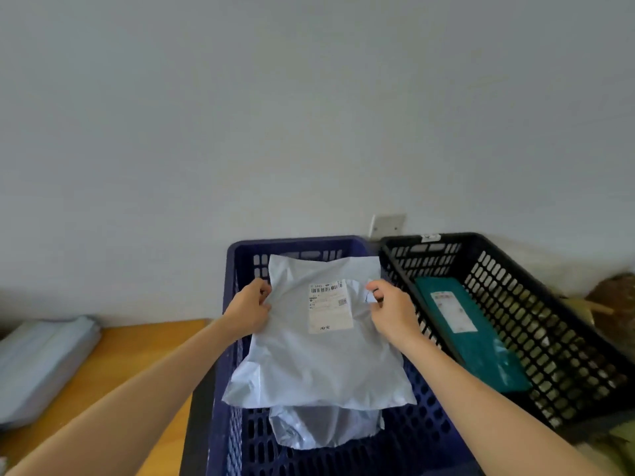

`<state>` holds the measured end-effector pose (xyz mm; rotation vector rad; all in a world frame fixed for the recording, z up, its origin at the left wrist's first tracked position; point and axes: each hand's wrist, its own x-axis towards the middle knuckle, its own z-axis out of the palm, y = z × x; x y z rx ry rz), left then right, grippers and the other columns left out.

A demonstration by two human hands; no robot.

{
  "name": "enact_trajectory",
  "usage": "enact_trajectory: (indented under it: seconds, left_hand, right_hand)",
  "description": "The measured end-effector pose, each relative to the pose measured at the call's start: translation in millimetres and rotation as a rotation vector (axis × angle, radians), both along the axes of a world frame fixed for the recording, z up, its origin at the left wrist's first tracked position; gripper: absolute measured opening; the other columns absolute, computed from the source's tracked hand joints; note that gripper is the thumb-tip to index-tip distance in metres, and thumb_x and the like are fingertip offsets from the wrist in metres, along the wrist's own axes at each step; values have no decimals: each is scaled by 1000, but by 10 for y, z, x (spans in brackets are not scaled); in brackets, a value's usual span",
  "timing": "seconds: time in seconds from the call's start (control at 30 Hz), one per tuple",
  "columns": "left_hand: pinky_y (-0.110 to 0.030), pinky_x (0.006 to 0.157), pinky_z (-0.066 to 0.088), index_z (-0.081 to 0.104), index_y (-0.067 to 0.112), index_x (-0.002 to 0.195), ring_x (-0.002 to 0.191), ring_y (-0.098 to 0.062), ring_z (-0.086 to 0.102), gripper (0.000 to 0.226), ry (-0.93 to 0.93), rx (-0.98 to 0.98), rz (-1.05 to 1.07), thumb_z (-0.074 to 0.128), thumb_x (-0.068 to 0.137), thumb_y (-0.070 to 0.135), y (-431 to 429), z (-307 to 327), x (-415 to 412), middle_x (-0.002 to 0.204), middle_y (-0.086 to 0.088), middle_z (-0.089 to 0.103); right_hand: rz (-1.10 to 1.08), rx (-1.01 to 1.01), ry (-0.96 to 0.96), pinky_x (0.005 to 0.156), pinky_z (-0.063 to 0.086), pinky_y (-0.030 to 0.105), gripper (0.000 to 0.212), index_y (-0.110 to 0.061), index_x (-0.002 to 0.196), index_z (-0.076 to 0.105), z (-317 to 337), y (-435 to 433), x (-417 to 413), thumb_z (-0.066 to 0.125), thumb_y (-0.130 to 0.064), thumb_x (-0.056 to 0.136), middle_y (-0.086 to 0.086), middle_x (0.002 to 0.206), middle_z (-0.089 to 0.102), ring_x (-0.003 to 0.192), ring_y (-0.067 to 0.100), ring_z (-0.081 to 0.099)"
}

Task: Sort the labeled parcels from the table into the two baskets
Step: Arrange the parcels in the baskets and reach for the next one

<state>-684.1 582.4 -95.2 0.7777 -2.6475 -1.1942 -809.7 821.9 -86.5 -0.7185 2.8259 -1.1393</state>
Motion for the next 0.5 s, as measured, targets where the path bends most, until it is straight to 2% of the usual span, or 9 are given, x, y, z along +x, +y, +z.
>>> enact_trajectory:
  seconds: [0.07,0.1,0.17,0.3,0.37,0.5]
  left_hand:
    - [-34,65,50,47,13,109,80,-22,58,18,-53,-29,19,48,93,4,25,-53,-52,91,-3,58]
    - [-31,63,47,46,12,110,78,-20,56,20,-74,-39,31,48,93,3,37,-83,-70,90,-2,56]
    - [-28,58,39,44,10,111,73,-17,50,24,-127,-60,56,48,90,0,56,-144,-93,85,-1,52]
    - [-29,56,34,36,8,99,72,-23,47,21,-292,-220,73,42,87,-7,139,-216,-136,84,-7,48]
    - [-33,61,38,36,9,102,81,-28,54,24,-396,-317,56,40,87,-10,214,-254,-175,95,-12,51]
    - [-36,73,44,30,1,131,106,-34,60,45,-541,-463,71,42,89,-9,306,-461,-281,124,-17,50]
  right_hand:
    - [50,14,-11,77,52,35,29,-18,109,64,-110,-47,-116,54,0,89,-3,95,63,90,20,61]
    - [74,20,-12,74,51,35,28,-17,106,64,-167,-71,-178,54,1,88,-4,90,62,86,20,60]
    - [110,29,-35,67,44,30,28,-18,105,64,-290,-130,-282,54,2,87,-8,87,58,83,18,58]
    - [164,32,-109,68,38,24,31,-17,105,65,-576,-261,-368,53,4,86,-8,88,55,82,14,53]
    - [168,31,-150,67,39,24,28,-15,102,65,-721,-334,-372,51,5,87,-6,85,56,81,16,55]
    - [175,41,-191,59,40,28,23,-13,94,64,-991,-461,-377,47,1,91,-2,74,55,73,23,56]
